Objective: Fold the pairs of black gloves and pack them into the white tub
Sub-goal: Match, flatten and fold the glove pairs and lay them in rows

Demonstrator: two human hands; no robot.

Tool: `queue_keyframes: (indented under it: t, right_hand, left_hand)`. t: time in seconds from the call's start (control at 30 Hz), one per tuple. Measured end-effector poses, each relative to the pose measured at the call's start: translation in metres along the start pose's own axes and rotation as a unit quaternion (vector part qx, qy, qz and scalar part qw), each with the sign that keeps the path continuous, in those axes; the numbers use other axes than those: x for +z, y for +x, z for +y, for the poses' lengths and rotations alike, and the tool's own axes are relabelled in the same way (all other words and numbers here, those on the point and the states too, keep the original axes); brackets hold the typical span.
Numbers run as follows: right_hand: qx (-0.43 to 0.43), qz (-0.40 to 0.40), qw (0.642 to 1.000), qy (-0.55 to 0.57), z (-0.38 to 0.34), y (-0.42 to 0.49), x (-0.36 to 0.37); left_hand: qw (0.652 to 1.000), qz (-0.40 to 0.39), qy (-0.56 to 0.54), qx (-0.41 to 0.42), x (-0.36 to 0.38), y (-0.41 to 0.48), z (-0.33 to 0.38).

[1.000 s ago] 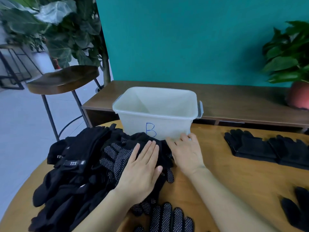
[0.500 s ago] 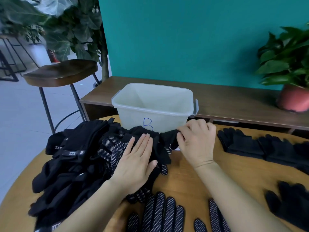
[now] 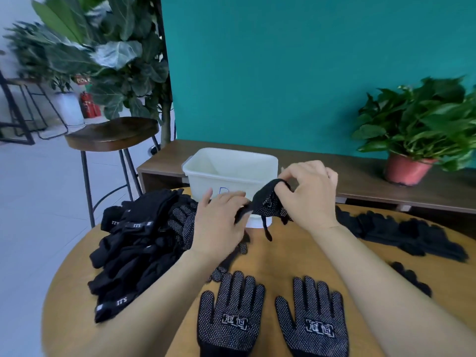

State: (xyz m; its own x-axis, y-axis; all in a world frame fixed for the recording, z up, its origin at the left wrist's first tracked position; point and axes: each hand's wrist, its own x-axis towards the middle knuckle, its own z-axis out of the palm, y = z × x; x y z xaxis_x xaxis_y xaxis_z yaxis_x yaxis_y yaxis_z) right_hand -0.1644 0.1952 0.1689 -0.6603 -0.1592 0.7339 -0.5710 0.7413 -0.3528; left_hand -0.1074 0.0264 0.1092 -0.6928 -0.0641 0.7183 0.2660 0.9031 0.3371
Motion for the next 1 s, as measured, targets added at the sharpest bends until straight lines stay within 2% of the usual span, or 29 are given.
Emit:
queue_keyframes:
  t: [0.07, 0.1, 0.17, 0.23, 0.3, 0.4, 0.5, 0.57, 0.63, 0.7, 0.83, 1.0]
  right_hand:
    - [0.05, -0.074, 0.996, 0.021, 0.006, -0.01, -0.016]
    - [0.08, -0.128, 0.988, 0.035, 0.013, -0.016, -0.023]
    - [0.143, -0.239, 0.955, 0.105, 0.024, -0.029, -0.034]
    - [0.171, -0.315, 0.92, 0.158, 0.028, -0.043, -0.046]
    - [0.18, -0.36, 0.891, 0.212, 0.024, -0.054, -0.058]
    - [0.201, -0.38, 0.849, 0.309, 0.016, -0.067, -0.07]
    - [0.237, -0.361, 0.843, 0.32, 0.016, -0.077, -0.078]
    - [0.278, -0.329, 0.834, 0.345, 0.02, -0.082, -0.083]
    - [0.293, -0.334, 0.823, 0.354, 0.024, -0.086, -0.089]
    - [0.296, -0.342, 0.822, 0.347, 0.027, -0.089, -0.096]
    - [0.302, -0.354, 0.816, 0.343, 0.037, -0.085, -0.107]
    - [0.303, -0.372, 0.816, 0.323, 0.055, -0.078, -0.11]
  left_hand:
    - [0.986, -0.01, -0.133, -0.102, -0.022, 0.008, 0.013]
    - [0.964, -0.037, -0.211, -0.16, -0.033, 0.012, 0.019]
    - [0.919, -0.083, -0.314, -0.222, -0.048, 0.019, 0.027]
    - [0.891, -0.134, -0.354, -0.249, -0.055, 0.021, 0.035]
    - [0.879, -0.197, -0.355, -0.249, -0.054, 0.018, 0.045]
    - [0.866, -0.262, -0.355, -0.237, -0.047, 0.011, 0.063]
    - [0.842, -0.286, -0.39, -0.238, -0.045, 0.002, 0.076]
    - [0.82, -0.337, -0.387, -0.252, -0.044, -0.004, 0.079]
    - [0.81, -0.376, -0.366, -0.263, -0.04, -0.011, 0.08]
    - [0.802, -0.382, -0.369, -0.274, -0.038, -0.014, 0.083]
    - [0.758, -0.408, -0.413, -0.296, -0.036, -0.008, 0.09]
    - [0.749, -0.441, -0.395, -0.298, -0.015, -0.001, 0.091]
